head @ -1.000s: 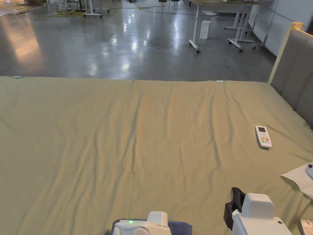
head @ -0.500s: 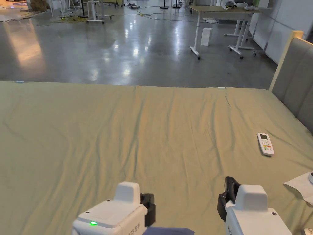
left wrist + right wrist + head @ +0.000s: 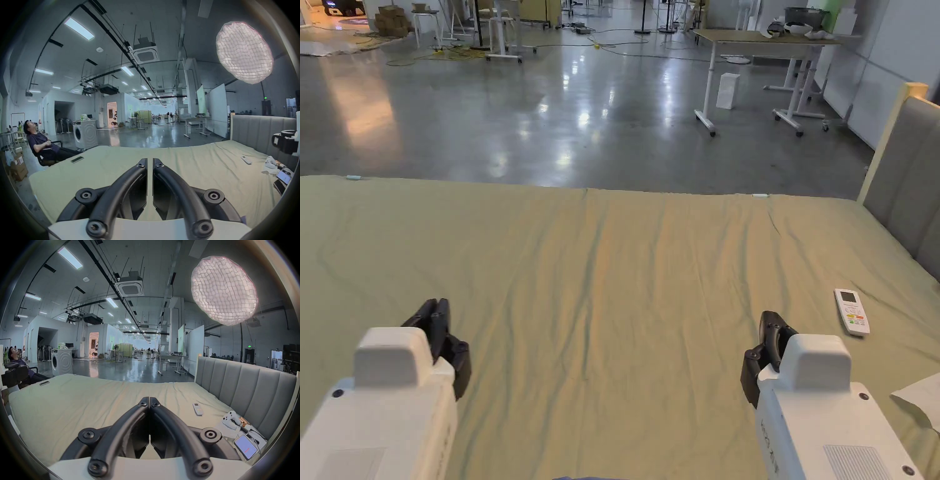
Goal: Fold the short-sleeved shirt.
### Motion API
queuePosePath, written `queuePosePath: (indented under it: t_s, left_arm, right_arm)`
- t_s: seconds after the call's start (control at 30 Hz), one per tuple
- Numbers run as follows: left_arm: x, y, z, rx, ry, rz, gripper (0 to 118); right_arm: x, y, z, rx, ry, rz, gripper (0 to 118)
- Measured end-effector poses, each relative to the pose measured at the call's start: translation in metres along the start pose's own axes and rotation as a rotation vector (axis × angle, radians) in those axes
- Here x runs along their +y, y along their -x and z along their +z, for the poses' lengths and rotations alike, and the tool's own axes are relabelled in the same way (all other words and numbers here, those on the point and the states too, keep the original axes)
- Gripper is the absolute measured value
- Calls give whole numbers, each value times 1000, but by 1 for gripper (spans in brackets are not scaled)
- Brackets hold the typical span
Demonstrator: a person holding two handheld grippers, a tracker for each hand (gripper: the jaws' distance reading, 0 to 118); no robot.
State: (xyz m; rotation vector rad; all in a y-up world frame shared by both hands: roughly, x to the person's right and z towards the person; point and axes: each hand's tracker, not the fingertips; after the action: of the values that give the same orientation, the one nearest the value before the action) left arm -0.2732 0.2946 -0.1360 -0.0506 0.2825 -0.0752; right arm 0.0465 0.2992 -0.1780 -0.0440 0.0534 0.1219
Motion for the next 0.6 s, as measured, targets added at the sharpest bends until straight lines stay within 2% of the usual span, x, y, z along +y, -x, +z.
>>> queuePosePath:
  t_s: [0.37,0.47,0.6]
  left_arm:
    - [-20,42,-12,32,59,7,6]
    - [-29,45,-12,1,121,29,6]
    - [-47,45,-8,-36,195,38,6]
  right_arm:
    - [-5,-4,4,-13,15,-3,0]
    - [-23,4,15,45,89,-7,0]
    - [-79,30,36,151,262,-12,0]
